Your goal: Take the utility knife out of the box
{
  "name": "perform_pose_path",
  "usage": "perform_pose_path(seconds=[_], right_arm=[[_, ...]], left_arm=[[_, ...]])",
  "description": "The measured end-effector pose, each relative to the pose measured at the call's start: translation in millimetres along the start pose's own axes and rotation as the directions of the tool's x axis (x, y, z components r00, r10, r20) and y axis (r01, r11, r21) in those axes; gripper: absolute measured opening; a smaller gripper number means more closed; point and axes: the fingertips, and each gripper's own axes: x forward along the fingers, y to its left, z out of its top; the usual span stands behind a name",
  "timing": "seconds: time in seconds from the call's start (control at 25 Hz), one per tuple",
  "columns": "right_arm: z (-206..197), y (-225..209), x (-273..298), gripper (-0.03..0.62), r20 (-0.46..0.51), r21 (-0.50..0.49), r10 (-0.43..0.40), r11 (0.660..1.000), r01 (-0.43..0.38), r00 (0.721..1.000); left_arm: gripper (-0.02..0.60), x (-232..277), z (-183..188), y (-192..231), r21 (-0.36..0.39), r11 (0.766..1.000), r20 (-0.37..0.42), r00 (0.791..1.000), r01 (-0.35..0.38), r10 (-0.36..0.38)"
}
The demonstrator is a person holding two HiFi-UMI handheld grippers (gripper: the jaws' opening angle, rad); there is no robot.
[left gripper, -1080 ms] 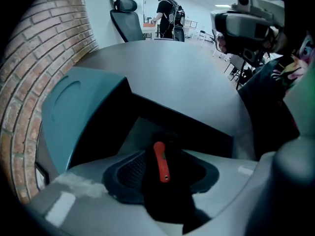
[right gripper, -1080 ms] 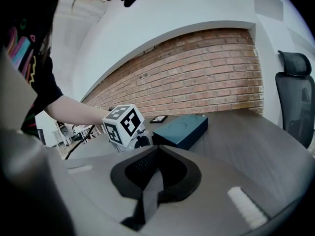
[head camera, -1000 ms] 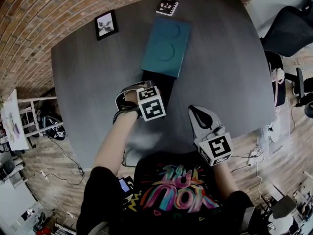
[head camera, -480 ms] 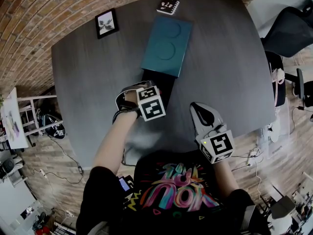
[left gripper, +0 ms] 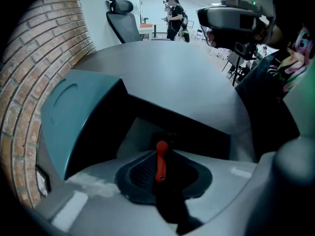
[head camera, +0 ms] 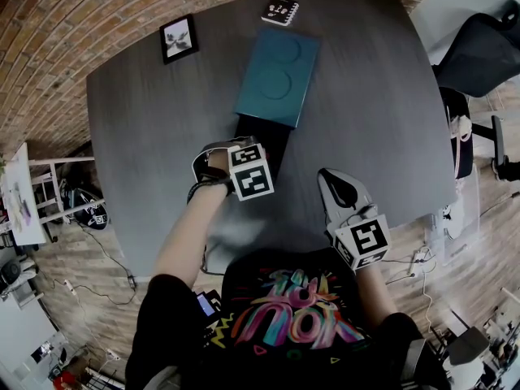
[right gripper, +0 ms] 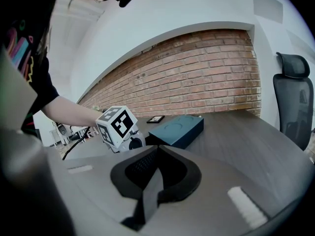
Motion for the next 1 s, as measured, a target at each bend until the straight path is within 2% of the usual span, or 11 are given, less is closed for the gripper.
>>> perform_pose_path(seconds=[0.2,0.44,0.68,1.0], right_arm=[[3.6,2.6,-2.9,-0.002,0.010,-0.002,-0.001,1.000,0.001,1.000],[5.8,5.3,-6.2,-0.002,0.016,-0.010,0.006,1.000,-0.005,1.000],[8.6,5.9,-9.8,-0.002,0.021,-0.006,0.008,1.000,-0.008,1.000],[15.6,3.4,-13.7,-0.002,0.030,-0.025,0.021,0.999,-0.020,0.999]], left_arm=[[0.057,-1.1,0.3,-0.2,-0.010,1.000,0.008,1.000,-0.002,0.003],[0.054,-2.5,0.6,3.8,-0.048,0.998,0.026,0.999,-0.034,0.036],[0.054,-16.7,-0.3,7.0,-0.053,0.997,0.038,0.997,-0.064,0.066],[0.054,-45.6,3.2,10.4,-0.055,0.987,0.055,0.987,-0.150,0.153]])
